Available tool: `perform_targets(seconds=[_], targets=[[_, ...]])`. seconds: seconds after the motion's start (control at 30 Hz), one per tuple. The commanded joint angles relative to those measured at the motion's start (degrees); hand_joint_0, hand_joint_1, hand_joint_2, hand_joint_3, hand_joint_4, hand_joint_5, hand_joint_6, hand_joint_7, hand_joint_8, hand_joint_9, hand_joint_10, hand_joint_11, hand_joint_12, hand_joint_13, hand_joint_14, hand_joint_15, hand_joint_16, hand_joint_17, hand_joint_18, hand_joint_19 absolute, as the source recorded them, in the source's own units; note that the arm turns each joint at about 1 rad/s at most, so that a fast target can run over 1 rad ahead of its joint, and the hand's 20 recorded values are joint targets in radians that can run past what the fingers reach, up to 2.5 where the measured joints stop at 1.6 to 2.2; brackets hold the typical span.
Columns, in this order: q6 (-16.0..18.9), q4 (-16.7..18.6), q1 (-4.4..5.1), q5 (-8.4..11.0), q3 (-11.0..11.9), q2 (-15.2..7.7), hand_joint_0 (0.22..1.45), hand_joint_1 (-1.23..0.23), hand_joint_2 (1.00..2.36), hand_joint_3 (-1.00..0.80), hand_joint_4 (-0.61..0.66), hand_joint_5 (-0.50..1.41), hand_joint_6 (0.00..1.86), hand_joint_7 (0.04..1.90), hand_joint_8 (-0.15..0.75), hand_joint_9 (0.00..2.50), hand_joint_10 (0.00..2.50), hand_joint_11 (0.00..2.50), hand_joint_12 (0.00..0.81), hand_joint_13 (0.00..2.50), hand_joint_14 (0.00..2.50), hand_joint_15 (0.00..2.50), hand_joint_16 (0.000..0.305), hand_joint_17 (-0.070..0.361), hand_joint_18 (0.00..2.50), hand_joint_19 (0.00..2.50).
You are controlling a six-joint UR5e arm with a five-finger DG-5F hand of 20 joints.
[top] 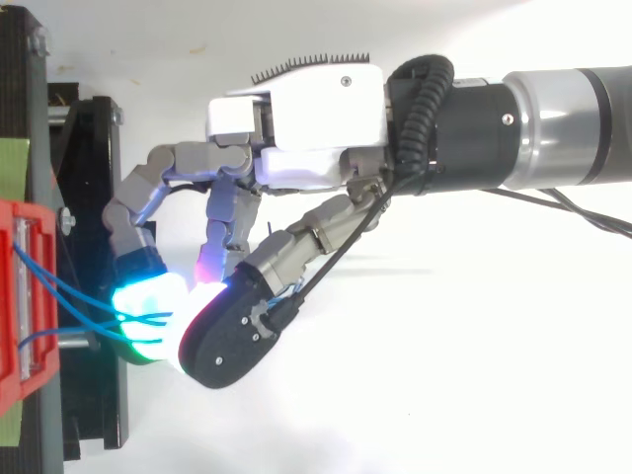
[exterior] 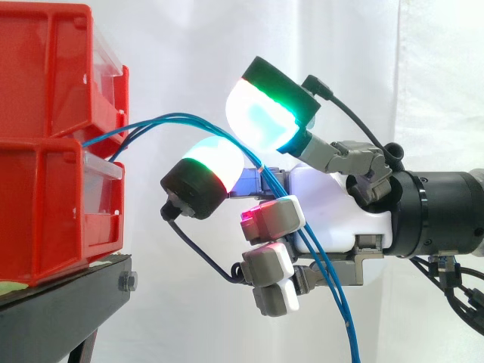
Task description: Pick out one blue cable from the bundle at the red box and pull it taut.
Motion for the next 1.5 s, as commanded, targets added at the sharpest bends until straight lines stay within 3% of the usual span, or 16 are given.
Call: perform_targets(seconds=[0.0,0.23,0.3,0.47,0.6,0.77,1.17,1.33,1.47], targets=[[0.00,0.11,0.00,0.00,0.00,0.05,0.62,-0.77,1.00,-0.49,-0.05,-0.07,0.90,1.03,0.290,1.29,0.04,0.89,0.354,1.16,0.03,0.67,0.050,0.113,1.04,0.64],[0.00,0.11,0.00,0.00,0.00,0.05,0.68,-0.92,1.02,-0.33,0.03,-0.06,0.91,1.07,0.303,1.32,0.04,0.91,0.357,1.17,0.03,0.67,0.050,0.113,1.05,0.63],[0.00,0.11,0.00,0.00,0.00,-0.04,0.74,-0.97,1.02,-0.29,-0.03,-0.07,0.91,1.18,0.303,1.31,0.04,0.91,0.352,1.17,0.03,0.68,0.050,0.112,1.05,0.63],[0.00,0.11,0.00,0.00,0.00,0.05,0.80,-0.96,1.00,-0.50,-0.11,-0.08,0.94,1.20,0.307,1.32,0.04,0.91,0.348,1.18,0.03,0.66,0.049,0.110,1.05,0.62],[0.00,0.11,0.00,0.00,0.00,-0.04,0.73,-0.94,1.00,-0.50,-0.19,-0.08,0.95,1.11,0.312,1.32,0.04,0.90,0.338,1.19,0.03,0.67,0.048,0.108,1.06,0.62],[0.00,0.11,0.00,0.00,0.00,-0.04,0.69,-0.96,1.00,-0.50,-0.20,-0.08,0.95,1.10,0.298,1.35,0.04,0.90,0.335,1.19,0.03,0.67,0.048,0.107,1.07,0.62],[0.00,0.11,-0.09,-0.18,0.00,0.05,0.56,-0.96,1.00,-0.50,-0.15,-0.06,0.94,1.16,0.300,1.41,0.04,0.92,0.341,1.22,0.03,0.68,0.049,0.111,1.10,0.63],[0.00,0.11,-0.09,-0.26,0.00,-0.04,0.51,-0.97,1.00,-0.50,-0.14,-0.06,0.94,1.07,0.303,1.41,0.04,0.91,0.355,1.22,0.03,0.67,0.052,0.118,1.12,0.61],[0.00,0.11,-0.09,-0.35,0.00,0.05,0.50,-1.07,1.00,-0.50,-0.06,-0.07,0.92,0.99,0.282,1.30,0.04,0.88,0.360,1.18,0.03,0.68,0.053,0.120,1.08,0.60]])
